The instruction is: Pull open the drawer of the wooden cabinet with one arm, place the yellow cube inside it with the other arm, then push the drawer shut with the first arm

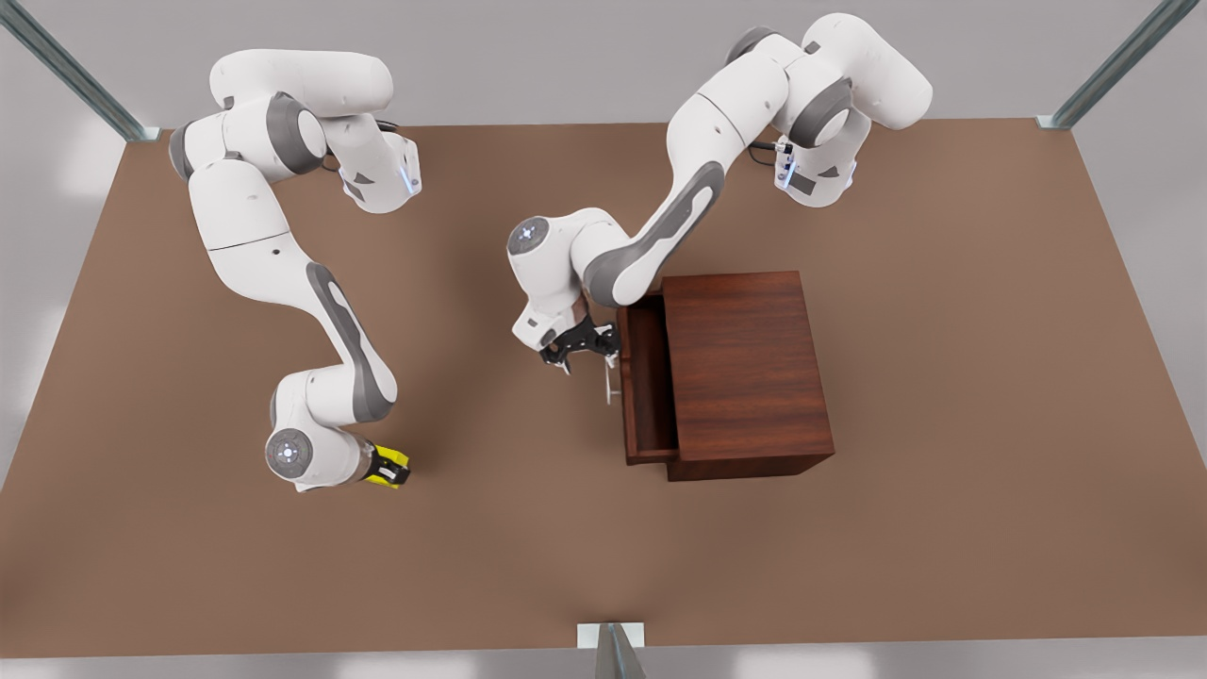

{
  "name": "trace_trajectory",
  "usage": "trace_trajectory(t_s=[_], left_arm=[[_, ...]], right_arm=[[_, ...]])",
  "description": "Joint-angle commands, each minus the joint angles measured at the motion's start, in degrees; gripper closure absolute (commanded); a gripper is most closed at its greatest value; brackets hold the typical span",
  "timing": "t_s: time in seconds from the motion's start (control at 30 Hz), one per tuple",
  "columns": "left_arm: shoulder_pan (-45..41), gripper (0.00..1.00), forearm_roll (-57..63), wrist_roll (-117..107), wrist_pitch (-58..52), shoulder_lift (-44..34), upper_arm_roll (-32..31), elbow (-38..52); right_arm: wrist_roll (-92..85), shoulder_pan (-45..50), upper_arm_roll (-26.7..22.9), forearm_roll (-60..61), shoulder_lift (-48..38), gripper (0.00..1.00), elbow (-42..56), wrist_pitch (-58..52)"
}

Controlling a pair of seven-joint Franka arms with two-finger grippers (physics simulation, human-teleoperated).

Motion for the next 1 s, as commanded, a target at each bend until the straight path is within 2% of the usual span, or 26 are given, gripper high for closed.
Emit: trace_trajectory(t_s=[0.0, 0.07, 0.13, 0.23, 0.37, 0.53, 0.63, 0.73, 0.8, 0.83, 0.87, 0.9, 0.93, 0.97], left_arm=[[-0.71, 0.0, -0.6, 0.44, 0.91, 0.0, -0.43, -0.12], [-0.71, 0.0, -0.6, 0.43, 1.18, 0.0, -0.43, -0.12], [-0.71, 0.0, -0.69, 0.43, 1.53, 0.0, -0.52, -0.12], [-0.71, 0.0, -0.86, 0.7, 1.0, -0.26, -0.52, -0.12], [-0.88, 0.0, -1.04, 1.66, -3.39, -1.4, -1.92, -0.12], [-0.97, 0.0, -3.23, 1.58, -14.46, -2.46, -5.79, 6.56], [-0.44, 0.0, -5.78, 3.33, -19.21, -5.18, -6.41, 7.44], [8.51, 0.0, -13.42, 15.36, -31.51, -14.67, -6.49, 6.91], [23.01, 0.0, -15.8, 43.12, -39.78, -22.4, -6.32, 3.76], [31.97, 0.0, -17.73, 53.94, -38.47, -25.66, -6.23, -0.73], [42.87, 0.0, -23.0, 61.25, -32.59, -30.31, -6.14, -7.57], [47.7, 0.0, -25.63, 61.87, -24.0, -36.18, -6.06, -16.33], [49.13, 0.0, -26.35, 61.96, -22.28, -38.85, -4.66, -18.32], [49.13, 0.0, -26.26, 61.78, -22.03, -37.79, -4.3, -17.87]], right_arm=[[0.75, 0.1, 0.02, 0.13, -0.07, 0.11, -0.07, -0.25], [0.75, 0.02, 0.02, 0.13, -0.07, 0.12, -0.16, -0.34], [1.36, 0.02, 0.02, 0.13, -0.16, 0.22, -0.16, -0.34], [1.89, -0.07, 0.02, 0.13, -0.33, 0.26, -0.16, -0.43], [2.07, -0.25, -0.06, 0.13, -1.82, 0.27, -0.07, -2.53], [2.24, -0.77, 0.02, 0.22, -3.85, 0.27, 0.01, -5.26], [3.03, -0.69, 0.02, 0.66, -5.17, 0.27, 0.1, -7.28], [8.83, -0.42, 1.52, 0.83, -9.56, 0.27, 0.1, -11.94], [15.51, -0.25, 4.33, 0.92, -11.85, 0.27, 0.36, -14.58], [19.81, -0.16, 6.08, 0.74, -12.2, 0.27, 1.68, -16.42], [24.12, 0.1, 8.46, 0.83, -12.2, 0.27, 4.41, -19.58], [28.59, 0.8, 9.69, 0.75, -12.11, 0.27, 5.72, -21.42], [34.74, 2.73, 9.78, 0.74, -12.11, 0.27, 7.39, -22.49], [40.8, 4.49, 9.78, 0.74, -12.02, 0.27, 9.5, -23.97]])
